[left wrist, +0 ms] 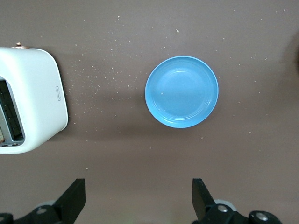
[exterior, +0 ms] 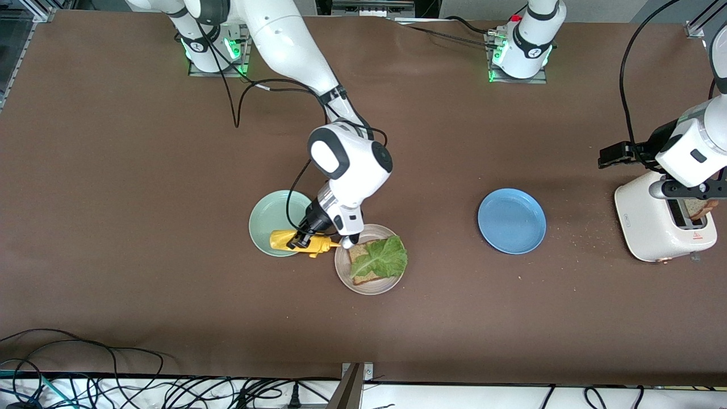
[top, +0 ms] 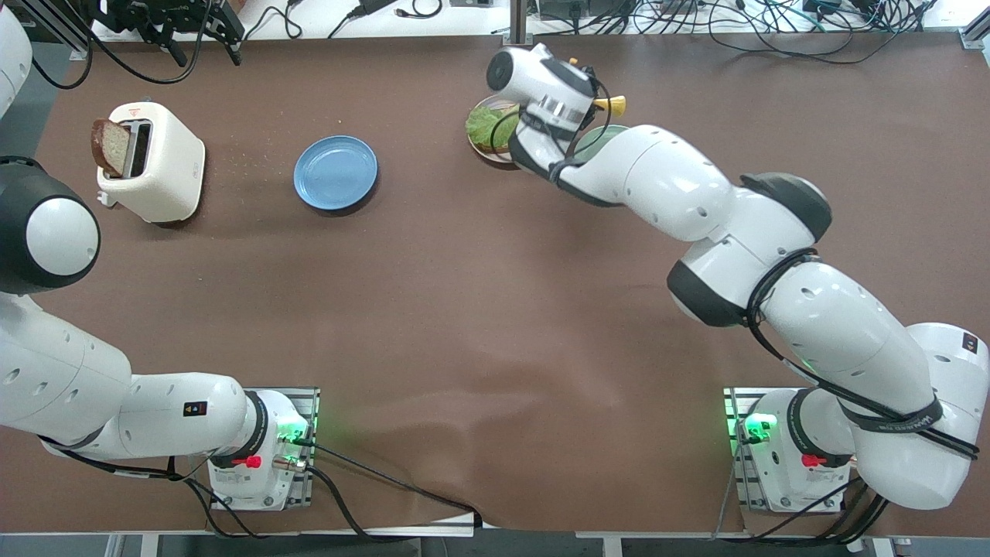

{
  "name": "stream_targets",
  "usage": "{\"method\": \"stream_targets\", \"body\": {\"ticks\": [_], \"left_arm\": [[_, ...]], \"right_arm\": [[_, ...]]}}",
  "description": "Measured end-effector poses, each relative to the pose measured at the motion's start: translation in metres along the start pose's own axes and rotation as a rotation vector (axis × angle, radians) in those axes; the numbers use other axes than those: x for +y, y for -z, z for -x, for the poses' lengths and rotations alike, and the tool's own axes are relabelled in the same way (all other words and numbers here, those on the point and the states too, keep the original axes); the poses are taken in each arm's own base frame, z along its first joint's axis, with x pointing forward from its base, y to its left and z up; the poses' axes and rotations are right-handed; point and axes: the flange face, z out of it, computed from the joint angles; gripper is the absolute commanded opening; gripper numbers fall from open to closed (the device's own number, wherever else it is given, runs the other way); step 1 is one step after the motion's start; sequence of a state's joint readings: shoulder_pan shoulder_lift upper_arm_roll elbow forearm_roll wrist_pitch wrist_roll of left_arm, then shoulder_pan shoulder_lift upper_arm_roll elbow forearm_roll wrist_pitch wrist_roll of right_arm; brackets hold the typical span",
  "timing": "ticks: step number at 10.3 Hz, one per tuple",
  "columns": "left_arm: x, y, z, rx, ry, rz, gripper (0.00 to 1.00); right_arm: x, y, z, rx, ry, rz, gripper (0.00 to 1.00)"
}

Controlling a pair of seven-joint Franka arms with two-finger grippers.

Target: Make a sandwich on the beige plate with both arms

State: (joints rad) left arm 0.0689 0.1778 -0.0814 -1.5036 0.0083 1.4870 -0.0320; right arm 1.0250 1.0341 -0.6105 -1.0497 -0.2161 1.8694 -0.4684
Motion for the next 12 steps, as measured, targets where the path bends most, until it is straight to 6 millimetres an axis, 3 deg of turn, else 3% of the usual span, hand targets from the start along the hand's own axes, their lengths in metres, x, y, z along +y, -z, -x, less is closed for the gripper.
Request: {"method": "stream_targets", "body": {"ticks": [3,4,6,8,12], "left_arm": [[0.000,0.000,0.000,0.000,0.000,0.000,1.00],[0.000,0.000,0.000,0.000,0.000,0.000,1.00],[-0.001,0.000,0.000,0.000,0.001,0.000,1.00],[-0.001,0.000,0.000,0.000,0.002,0.000,1.00],[-0.005,-0.002,-0.001,-0.003,0.009,0.001,1.00]], "right_arm": [[0.100,-0.011,0.091,0.069,-0.095,-0.267,0.00],[0.133,-0.022,0.127,0.117,-0.119,-0.351,0.00],[0.183,-0.065,0.207,0.249,-0.161,-0.537,0.00],[0.198,-0.118,0.273,0.374,-0.167,-0.686,0.00],[0.161,-0.225,0.354,0.604,-0.054,-0.869,0.00]]}}
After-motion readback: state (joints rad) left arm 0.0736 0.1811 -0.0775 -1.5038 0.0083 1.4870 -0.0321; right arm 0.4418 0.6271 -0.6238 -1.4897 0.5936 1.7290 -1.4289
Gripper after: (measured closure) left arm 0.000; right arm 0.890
